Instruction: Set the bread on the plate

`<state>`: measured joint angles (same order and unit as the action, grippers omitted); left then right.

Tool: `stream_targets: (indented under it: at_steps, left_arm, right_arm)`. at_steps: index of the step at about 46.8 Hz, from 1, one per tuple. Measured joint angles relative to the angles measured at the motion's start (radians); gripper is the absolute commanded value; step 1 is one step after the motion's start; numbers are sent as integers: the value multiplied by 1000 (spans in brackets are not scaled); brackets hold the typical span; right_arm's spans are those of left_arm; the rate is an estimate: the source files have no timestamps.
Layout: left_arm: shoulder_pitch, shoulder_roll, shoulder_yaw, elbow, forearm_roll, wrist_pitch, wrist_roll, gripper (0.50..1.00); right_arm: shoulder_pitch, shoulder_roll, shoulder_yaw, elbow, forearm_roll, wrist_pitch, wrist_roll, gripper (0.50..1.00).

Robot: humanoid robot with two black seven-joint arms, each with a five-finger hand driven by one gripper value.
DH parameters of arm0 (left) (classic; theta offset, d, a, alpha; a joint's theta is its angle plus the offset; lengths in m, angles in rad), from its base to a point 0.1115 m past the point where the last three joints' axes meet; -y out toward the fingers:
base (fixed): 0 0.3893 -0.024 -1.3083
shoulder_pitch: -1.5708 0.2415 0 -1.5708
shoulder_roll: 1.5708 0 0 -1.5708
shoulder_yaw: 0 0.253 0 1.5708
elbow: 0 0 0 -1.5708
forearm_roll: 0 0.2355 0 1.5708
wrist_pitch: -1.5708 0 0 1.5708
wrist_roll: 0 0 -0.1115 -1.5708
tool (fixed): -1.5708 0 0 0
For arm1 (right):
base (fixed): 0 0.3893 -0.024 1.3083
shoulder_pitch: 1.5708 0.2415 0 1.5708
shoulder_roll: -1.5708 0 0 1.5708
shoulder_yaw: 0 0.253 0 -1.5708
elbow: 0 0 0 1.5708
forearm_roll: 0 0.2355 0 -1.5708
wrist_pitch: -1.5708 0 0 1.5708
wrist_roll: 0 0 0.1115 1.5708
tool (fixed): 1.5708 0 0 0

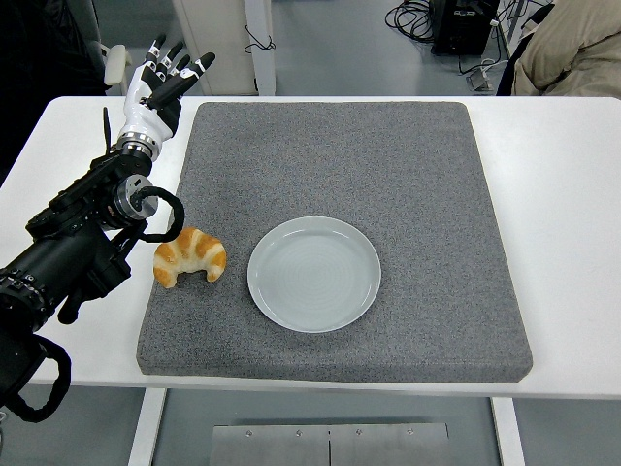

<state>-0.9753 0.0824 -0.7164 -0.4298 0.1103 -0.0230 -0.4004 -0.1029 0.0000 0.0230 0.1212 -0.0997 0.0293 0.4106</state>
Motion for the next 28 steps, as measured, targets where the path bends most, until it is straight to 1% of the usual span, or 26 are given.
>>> stream_targets:
  at_steps: [28]
  left_arm:
    - [-5,2,4,-1,7,-2,-1,968]
  right_arm:
    - [0,0,0,0,0,0,1,1000]
